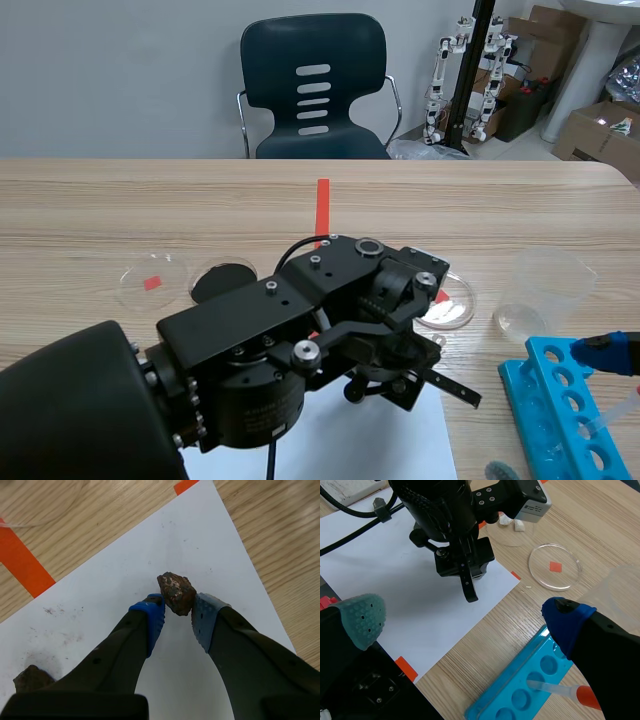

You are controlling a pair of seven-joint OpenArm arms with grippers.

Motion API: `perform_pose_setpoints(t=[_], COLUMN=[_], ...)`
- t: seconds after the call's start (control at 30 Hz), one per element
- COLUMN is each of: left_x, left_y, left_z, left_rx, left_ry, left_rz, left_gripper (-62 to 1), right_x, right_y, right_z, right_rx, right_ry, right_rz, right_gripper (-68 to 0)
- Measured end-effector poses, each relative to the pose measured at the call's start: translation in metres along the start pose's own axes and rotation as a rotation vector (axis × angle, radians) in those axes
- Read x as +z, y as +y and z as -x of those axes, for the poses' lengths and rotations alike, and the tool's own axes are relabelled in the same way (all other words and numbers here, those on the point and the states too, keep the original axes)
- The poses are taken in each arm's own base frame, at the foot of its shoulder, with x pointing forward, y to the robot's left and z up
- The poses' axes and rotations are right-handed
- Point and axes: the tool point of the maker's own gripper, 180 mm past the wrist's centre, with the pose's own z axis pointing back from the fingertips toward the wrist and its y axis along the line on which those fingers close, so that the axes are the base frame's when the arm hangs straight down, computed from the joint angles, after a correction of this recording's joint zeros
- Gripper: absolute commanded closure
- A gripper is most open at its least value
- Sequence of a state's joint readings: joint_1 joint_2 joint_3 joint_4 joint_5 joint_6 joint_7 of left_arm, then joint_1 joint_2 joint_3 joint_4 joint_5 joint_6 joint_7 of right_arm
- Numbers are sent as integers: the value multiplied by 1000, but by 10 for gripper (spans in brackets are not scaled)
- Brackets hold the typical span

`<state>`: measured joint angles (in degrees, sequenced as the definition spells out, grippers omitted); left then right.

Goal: Put the right mineral back

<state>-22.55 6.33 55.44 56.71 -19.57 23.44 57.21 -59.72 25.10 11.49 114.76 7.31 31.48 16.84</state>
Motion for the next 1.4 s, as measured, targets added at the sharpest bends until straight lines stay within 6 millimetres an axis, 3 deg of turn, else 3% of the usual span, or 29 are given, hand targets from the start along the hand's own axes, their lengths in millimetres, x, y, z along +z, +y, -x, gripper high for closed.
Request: perform_pose_setpoints(t=[0.53, 1.03, 1.1, 1.4], left_x=[-6, -6, -6, -5], left_y=[3, 3, 3, 4], left_z=[9, 8, 8, 8], left_rx=[3, 3, 3, 3], left_ry=[28, 23, 23, 22], left_rz=[-10, -10, -10, -10], left_gripper=[-146, -548, -573, -573], right_x=[0, 0, 0, 0], right_y=[0, 0, 0, 0], right_z=[0, 0, 0, 0], right_rx=[0, 0, 0, 0], right_ry=[0, 0, 0, 0], right_rz=[0, 0, 0, 0], right_gripper=[-679, -679, -679, -679])
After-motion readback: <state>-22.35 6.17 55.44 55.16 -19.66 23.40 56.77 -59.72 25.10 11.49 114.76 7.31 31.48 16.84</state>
